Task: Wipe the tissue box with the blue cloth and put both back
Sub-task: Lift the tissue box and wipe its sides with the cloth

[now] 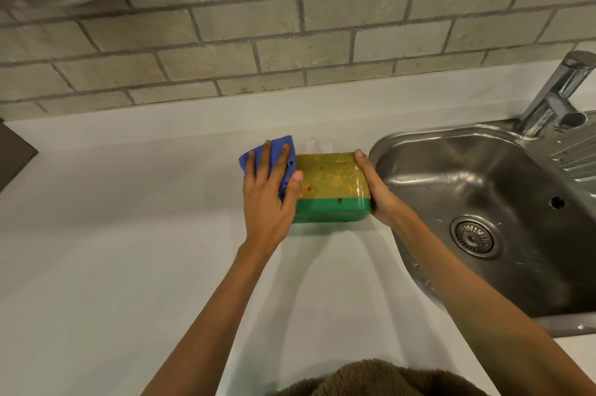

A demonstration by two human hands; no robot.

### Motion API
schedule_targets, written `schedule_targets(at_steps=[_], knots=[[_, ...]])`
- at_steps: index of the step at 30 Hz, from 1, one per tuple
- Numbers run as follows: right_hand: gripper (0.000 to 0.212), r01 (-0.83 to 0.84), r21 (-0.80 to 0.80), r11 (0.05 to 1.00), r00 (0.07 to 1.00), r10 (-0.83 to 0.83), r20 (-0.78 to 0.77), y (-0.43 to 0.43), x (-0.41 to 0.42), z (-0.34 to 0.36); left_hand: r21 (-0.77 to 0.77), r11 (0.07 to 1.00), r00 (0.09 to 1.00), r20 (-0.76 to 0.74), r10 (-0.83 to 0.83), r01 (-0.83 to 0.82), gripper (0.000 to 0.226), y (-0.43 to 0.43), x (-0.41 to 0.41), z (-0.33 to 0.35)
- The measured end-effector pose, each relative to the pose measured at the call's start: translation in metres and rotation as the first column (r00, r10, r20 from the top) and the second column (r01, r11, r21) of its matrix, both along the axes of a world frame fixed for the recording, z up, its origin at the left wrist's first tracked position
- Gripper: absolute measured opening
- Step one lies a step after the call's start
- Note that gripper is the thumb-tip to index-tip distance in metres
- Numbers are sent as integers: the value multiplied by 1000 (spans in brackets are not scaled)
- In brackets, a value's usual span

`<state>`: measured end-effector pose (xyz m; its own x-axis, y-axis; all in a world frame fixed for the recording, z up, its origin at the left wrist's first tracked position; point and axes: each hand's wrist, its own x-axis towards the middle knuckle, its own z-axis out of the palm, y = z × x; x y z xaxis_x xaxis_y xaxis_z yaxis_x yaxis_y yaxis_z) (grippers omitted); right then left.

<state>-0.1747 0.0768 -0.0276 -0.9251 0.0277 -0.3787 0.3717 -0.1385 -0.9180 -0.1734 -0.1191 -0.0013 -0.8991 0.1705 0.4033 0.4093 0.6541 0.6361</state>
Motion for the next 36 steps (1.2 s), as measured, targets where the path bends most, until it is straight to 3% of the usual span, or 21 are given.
schedule_targets(at_steps=[2, 5, 8, 10, 12, 16, 19, 23, 25, 28, 31, 36], knots=[[68, 15, -6, 1000, 1000, -15, 4, 0, 0, -1, -29, 999, 998, -54, -19, 18, 53, -3, 2, -6], [69, 28, -24, 999, 1000, -28, -7, 1, 0, -3, -46, 997, 983, -168, -67, 60, 47, -13, 5, -17], [67, 24, -29, 999, 1000, -25, -17, 1, 1, -3, 56, 998, 993, -111, -29, 35, 45, -14, 4, -17], [78, 52, -18, 998, 998, -53, -22, -1, 0, -5, 99, 995, 999, -42, 30, -26, 44, -6, -2, -10], [88, 81, -25, 996, 996, -82, -38, -2, -1, -5, 27, 999, 998, -61, 33, -31, 44, 7, -5, -3], [98, 105, -56, 993, 993, -108, -56, 4, -7, -6, -154, 983, 976, -179, -125, 98, 57, 14, 6, -7], [93, 99, -35, 994, 994, -101, -40, 8, -9, -7, -197, 975, 958, -242, -151, 104, 51, -6, 5, -20], [83, 107, -34, 994, 994, -108, -34, 5, -9, -4, -38, 999, 995, -99, 9, -12, 44, 5, -12, -10], [86, 123, -46, 991, 992, -125, -31, 3, -9, -4, -128, 991, 993, -116, 26, -41, 48, 21, -12, -5], [90, 146, -68, 987, 988, -148, -33, 2, -9, -6, -264, 964, 976, -203, -81, 25, 46, 26, 1, -10], [89, 154, -67, 986, 988, -156, -22, 3, -10, -6, -315, 949, 965, -242, -101, 20, 54, 6, 13, -18], [81, 156, -54, 986, 988, -157, -7, 5, -9, -7, -134, 988, 995, -71, 71, -80, 57, 7, 5, -11]])
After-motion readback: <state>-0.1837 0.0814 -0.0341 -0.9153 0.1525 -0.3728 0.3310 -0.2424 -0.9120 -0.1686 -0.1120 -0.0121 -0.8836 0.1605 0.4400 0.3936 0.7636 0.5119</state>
